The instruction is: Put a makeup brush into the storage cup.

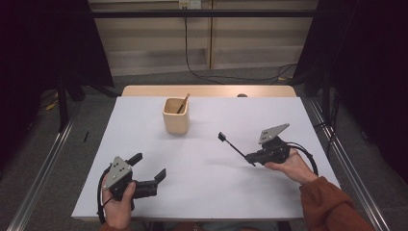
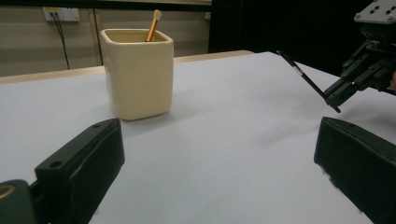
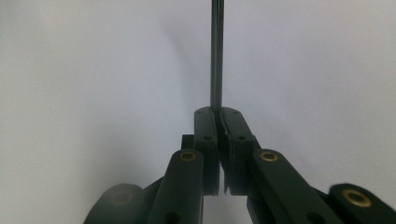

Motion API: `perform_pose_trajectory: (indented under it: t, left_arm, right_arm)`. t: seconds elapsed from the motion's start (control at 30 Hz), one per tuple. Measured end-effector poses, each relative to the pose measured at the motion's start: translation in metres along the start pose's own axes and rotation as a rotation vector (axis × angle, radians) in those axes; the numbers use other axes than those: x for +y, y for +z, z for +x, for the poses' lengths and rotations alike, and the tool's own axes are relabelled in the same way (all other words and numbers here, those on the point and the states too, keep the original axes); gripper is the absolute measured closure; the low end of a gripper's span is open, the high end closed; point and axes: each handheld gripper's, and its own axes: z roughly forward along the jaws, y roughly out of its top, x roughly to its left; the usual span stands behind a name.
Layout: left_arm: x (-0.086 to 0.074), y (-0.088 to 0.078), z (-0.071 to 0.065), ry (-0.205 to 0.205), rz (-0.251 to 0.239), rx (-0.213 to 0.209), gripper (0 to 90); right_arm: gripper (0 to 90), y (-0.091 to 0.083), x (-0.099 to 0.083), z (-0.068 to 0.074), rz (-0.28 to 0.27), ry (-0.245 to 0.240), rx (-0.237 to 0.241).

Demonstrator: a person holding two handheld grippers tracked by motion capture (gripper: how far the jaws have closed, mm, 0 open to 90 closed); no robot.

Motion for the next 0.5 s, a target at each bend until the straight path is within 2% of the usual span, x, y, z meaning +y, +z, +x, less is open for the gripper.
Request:
perform_pose_trajectory:
  t: [0.2, 0.27, 0.33, 0.5]
  left_arm:
    - [0.000, 0.000, 0.000, 0.001, 0.000, 0.002, 1.8]
    - [0.000, 0.000, 0.000, -0.001, 0.001, 0.001, 1.8]
    - [0.000, 0.000, 0.000, 0.008, 0.002, 0.000, 1.8]
    - [0.000, 0.000, 0.000, 0.000, -0.001, 0.000, 1.7]
  right_arm:
    - [85.6, -0.004, -0.005, 0.000, -0.074, 0.026, -0.020]
    - [85.6, -0.006, -0.007, -0.001, -0.121, 0.051, -0.032]
    - [85.6, -0.009, -0.010, -0.002, -0.140, 0.061, -0.047]
    - [85.6, -0.013, -0.015, 0.000, -0.187, 0.070, -0.043]
